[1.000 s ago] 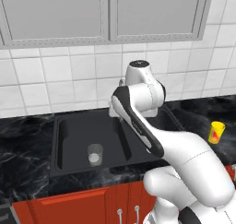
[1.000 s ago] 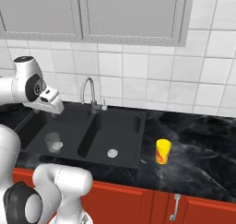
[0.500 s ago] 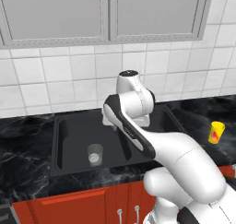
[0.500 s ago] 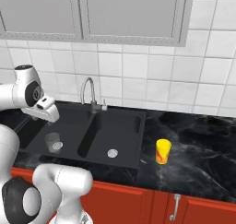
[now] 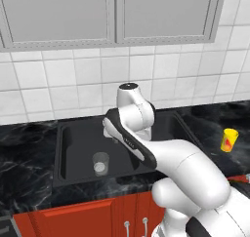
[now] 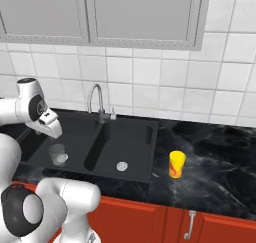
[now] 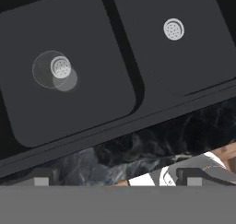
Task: Move any existing items from the left basin to the right basin for drying. Then move the cup from the counter to the left basin of the sink for washing.
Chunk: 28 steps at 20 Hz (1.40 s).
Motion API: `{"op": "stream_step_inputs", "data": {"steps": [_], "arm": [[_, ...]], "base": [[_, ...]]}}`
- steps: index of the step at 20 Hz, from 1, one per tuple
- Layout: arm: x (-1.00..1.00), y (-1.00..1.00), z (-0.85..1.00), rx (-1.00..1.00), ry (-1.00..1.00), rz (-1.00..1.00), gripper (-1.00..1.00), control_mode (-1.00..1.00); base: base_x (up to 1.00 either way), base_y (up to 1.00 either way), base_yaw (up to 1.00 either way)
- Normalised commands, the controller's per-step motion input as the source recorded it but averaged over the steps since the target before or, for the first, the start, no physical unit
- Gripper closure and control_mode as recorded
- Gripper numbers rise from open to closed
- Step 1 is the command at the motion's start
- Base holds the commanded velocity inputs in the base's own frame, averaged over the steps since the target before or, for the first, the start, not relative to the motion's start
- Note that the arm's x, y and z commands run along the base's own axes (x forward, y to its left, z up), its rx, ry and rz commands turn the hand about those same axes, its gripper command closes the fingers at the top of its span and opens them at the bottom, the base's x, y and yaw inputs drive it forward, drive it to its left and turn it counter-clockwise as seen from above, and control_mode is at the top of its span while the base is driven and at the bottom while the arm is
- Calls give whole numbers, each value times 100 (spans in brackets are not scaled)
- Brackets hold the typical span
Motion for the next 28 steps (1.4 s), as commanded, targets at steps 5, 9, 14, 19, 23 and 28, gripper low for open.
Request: {"op": "stream_step_inputs", "data": {"steps": [5,9,14,19,23,28], "arm": [[23,14,-24,0,1,-3,-100,-100],[21,11,-26,0,3,-2,-100,-100],[20,11,-26,0,7,-2,-100,-100],[24,8,-26,0,6,-1,-100,-100],[24,8,-28,0,5,-1,-100,-100],[24,13,-26,0,5,-2,-100,-100]], "base": [[0,0,0],[0,0,0],[0,0,0],[0,0,0],[0,0,0],[0,0,0]]}}
